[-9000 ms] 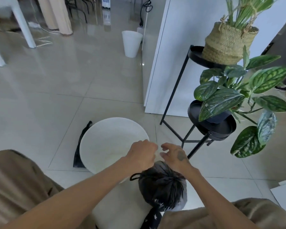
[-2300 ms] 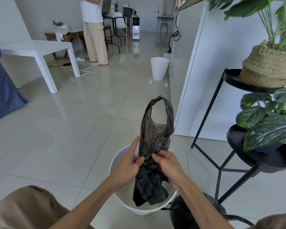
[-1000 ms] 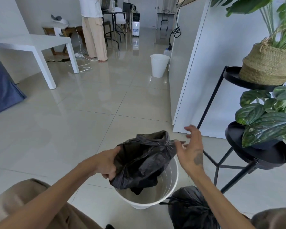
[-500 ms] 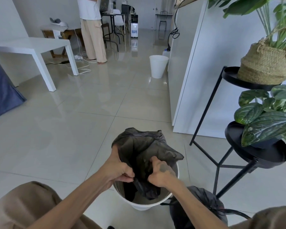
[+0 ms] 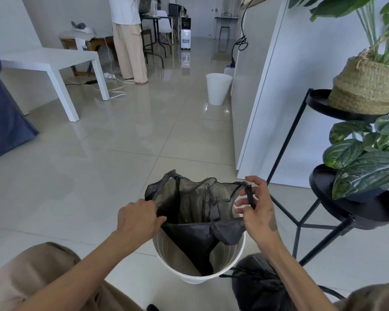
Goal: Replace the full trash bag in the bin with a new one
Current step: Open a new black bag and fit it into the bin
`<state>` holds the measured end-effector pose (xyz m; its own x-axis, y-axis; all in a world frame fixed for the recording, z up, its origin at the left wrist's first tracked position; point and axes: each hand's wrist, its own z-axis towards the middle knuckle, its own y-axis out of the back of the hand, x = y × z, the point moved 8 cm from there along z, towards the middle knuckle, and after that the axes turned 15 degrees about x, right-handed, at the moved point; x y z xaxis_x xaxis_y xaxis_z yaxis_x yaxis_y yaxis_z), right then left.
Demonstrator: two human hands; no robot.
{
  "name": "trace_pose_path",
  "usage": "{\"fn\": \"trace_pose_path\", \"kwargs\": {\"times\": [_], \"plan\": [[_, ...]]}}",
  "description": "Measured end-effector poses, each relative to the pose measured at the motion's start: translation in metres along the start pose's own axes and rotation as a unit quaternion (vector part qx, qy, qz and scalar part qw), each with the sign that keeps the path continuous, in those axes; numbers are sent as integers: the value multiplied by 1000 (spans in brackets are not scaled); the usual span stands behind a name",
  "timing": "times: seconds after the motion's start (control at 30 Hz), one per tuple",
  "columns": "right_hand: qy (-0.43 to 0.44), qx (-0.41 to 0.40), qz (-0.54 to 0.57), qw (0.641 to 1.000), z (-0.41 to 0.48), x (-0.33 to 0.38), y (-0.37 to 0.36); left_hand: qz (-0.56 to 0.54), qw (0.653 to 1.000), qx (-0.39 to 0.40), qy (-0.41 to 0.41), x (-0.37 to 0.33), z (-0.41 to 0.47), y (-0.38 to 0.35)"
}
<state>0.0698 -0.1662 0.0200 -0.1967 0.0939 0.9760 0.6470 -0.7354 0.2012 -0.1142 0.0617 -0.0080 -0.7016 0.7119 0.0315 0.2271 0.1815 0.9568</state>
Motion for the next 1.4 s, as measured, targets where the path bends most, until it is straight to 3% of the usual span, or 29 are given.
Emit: {"fn": "trace_pose_path", "kwargs": {"times": [0.17,0.37,0.53,0.67,0.77,0.83,0.93,1.0,1.07,1.17,1.3,1.4], "plan": [[38,-25,-46,998,3,15,12,-104,994,-16,-38,1,-9,18],[40,-50,-105,992,6,23,10,-38,986,-40,-157,-32,-34,23],[108,-19,-195,975,5,42,-1,-43,918,-291,-265,-65,-80,94],[170,-2,-232,958,-1,55,-8,-24,860,-363,-357,-102,-91,131],[208,12,-226,951,-4,59,-10,89,875,-272,-392,-136,-65,120],[211,16,-228,950,-4,57,-8,205,914,-134,-323,-135,-19,91],[169,-3,-286,943,-4,44,5,301,929,19,-217,-93,33,48],[94,-13,-385,918,-2,28,20,301,937,43,-174,-62,50,30],[-13,-1,-493,870,2,8,35,284,947,58,-141,-33,56,15],[-123,17,-556,822,3,-11,52,229,958,113,-129,-15,57,-1],[-158,97,-512,839,7,-15,43,167,958,161,-166,-34,53,-3],[-46,36,-545,837,0,24,29,143,956,167,-195,-48,48,3]]}}
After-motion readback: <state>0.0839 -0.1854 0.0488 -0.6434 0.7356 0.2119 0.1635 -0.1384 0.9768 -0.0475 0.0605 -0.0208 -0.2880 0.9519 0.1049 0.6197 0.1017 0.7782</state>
